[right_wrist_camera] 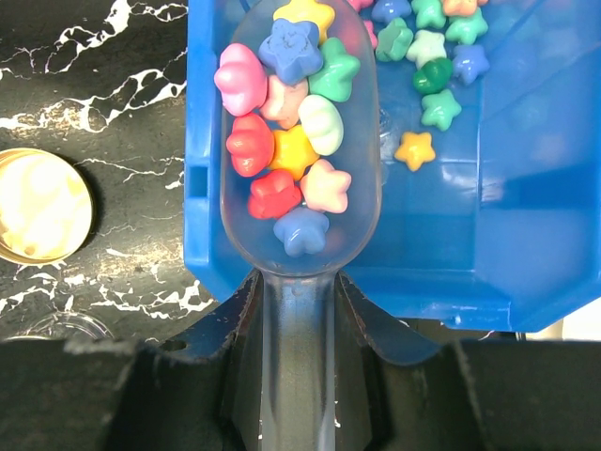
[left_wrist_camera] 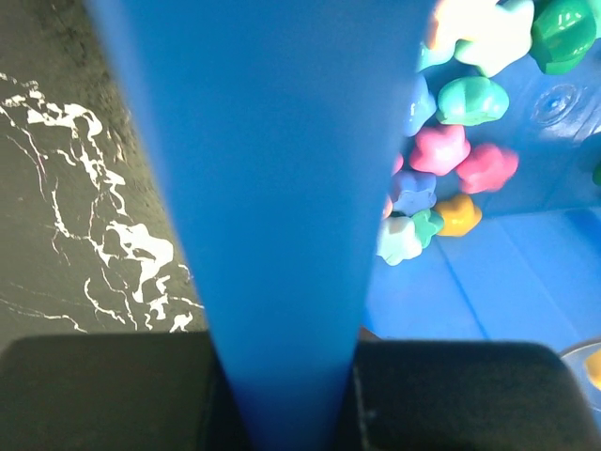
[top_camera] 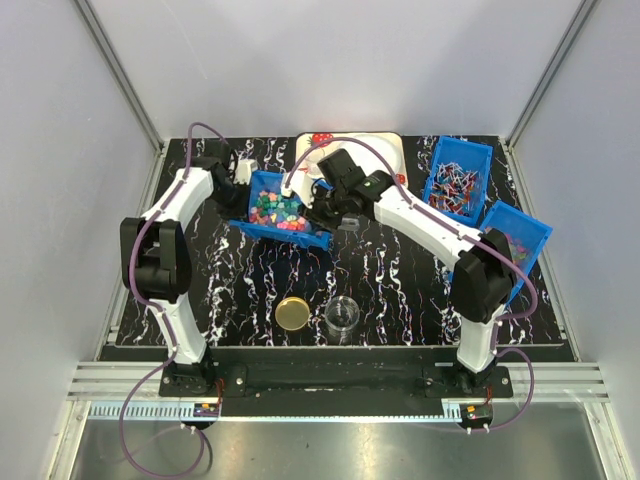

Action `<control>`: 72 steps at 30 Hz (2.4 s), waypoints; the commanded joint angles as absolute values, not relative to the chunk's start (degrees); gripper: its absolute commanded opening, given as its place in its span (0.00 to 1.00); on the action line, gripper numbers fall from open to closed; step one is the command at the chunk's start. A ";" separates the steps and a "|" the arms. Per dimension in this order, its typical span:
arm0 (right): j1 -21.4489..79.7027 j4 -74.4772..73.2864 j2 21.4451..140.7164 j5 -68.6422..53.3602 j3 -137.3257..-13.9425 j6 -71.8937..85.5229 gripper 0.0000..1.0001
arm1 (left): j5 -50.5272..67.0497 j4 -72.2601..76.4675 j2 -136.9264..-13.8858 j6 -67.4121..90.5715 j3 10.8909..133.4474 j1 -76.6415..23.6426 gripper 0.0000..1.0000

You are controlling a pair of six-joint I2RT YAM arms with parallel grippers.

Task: Pack the candies
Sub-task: Pick up the storage box at the center of the board.

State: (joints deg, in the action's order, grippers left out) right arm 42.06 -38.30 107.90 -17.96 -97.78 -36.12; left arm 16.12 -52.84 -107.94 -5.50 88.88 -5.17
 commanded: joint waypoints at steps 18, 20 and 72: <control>37.27 -24.52 100.46 -16.08 -91.76 -29.62 0.00 | 19.25 -47.72 -108.54 -5.88 88.59 -6.33 0.00; 37.18 -24.52 99.67 -16.26 -91.32 -29.62 0.00 | 19.42 -47.29 -108.90 -6.59 88.59 -6.33 0.00; 36.30 -31.81 75.07 -21.18 -72.25 -33.75 0.00 | 18.46 -41.93 -108.72 -5.71 81.74 -6.86 0.00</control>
State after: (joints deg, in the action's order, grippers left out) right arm 36.69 -31.11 80.27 -19.25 -73.58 -32.32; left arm 15.97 -45.34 -109.82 -5.96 81.47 -6.74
